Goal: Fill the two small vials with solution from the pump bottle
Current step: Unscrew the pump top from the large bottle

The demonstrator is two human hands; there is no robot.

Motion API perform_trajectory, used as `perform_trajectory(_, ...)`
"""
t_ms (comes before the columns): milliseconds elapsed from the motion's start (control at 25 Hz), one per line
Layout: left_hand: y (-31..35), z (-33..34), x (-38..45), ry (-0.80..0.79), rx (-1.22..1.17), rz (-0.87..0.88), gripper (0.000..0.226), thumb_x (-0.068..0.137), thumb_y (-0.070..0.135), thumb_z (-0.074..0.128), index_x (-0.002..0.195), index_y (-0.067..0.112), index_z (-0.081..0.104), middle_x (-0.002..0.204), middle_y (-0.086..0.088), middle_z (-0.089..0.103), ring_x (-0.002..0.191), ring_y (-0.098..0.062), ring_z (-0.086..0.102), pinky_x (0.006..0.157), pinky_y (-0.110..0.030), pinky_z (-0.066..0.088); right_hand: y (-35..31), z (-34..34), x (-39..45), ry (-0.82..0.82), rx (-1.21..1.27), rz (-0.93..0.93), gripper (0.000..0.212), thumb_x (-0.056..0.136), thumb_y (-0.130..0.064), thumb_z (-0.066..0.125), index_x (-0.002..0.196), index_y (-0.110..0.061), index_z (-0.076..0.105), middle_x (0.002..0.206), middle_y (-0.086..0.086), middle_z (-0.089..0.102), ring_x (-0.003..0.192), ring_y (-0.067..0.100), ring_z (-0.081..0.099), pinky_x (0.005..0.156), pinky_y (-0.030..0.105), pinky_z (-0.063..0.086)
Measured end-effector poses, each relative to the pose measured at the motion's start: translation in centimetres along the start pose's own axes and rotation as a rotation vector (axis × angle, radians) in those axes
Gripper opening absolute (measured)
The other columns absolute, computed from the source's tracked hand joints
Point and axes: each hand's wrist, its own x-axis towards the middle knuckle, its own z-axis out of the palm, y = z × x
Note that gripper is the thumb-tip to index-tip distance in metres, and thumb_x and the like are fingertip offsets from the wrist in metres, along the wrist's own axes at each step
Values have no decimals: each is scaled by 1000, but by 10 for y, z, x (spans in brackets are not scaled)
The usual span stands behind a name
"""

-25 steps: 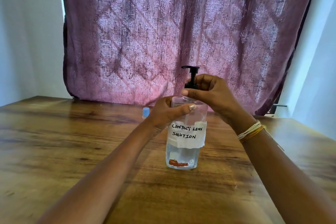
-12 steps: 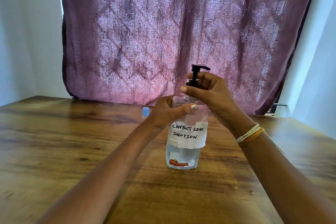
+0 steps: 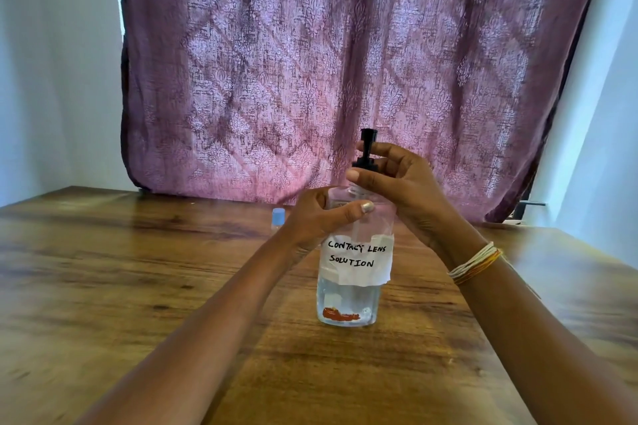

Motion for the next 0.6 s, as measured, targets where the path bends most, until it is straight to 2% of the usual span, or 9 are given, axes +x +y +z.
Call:
perform_trajectory(80,2,1,-1,1,12,4,39,62,36,78,94,14,76,98,-15,75,91,-28,73,84,-42,59,3,1,0,58,18,-5,67,58,-17,84,119,-3,59,81,1,74,75,15,71,71,29,56)
perform_trajectory(160,3,0,-1,-2,11,3,44,60,38,78,96,12,75,101,-18,75,94,-31,72,86,-42,59,5,-1,0,78,37,-20,55,62,-14,82,113,-7,62,78,5,72,73,17,70,72,32,57)
perform_trajectory(240,3,1,-1,-3,2,-1,48,60,37,78,99,10,74,105,-21,74,97,-34,72,88,-44,58,6,-2,0,65,34,-37,41,71,-4,79,108,-10,64,85,9,74,78,20,71,75,36,57)
perform_trajectory(320,3,2,-1,-8,-24,-7,46,59,35,78,98,11,74,104,-20,73,97,-33,71,89,-45,57,5,-3,-1,29,59,-48,35,74,-6,67,109,-8,63,96,15,75,86,24,73,78,38,59)
perform_trajectory(400,3,2,-1,-12,-44,-17,39,61,32,80,96,13,76,102,-19,74,96,-32,71,90,-45,57,3,-3,-2,-2,77,-61,39,76,-8,63,115,-4,60,105,19,73,92,24,72,80,37,59)
perform_trajectory(440,3,1,-1,-9,-39,-20,35,64,28,80,95,13,76,102,-19,74,97,-33,71,90,-46,57,2,-1,-2,4,49,-71,42,77,-9,68,117,-3,60,108,18,72,94,23,71,81,36,58)
perform_trajectory(520,1,1,0,4,-3,-24,32,72,23,75,100,7,74,107,-25,73,101,-38,71,92,-48,56,3,2,-2,70,-56,-89,54,70,-17,82,117,-2,61,103,13,72,91,18,70,81,33,57)
perform_trajectory(600,0,0,1,16,14,-29,35,73,21,73,103,2,72,109,-29,71,104,-44,69,93,-51,55,5,6,-2,153,-79,-95,59,63,-21,83,115,-2,63,93,12,73,83,15,71,75,28,58)
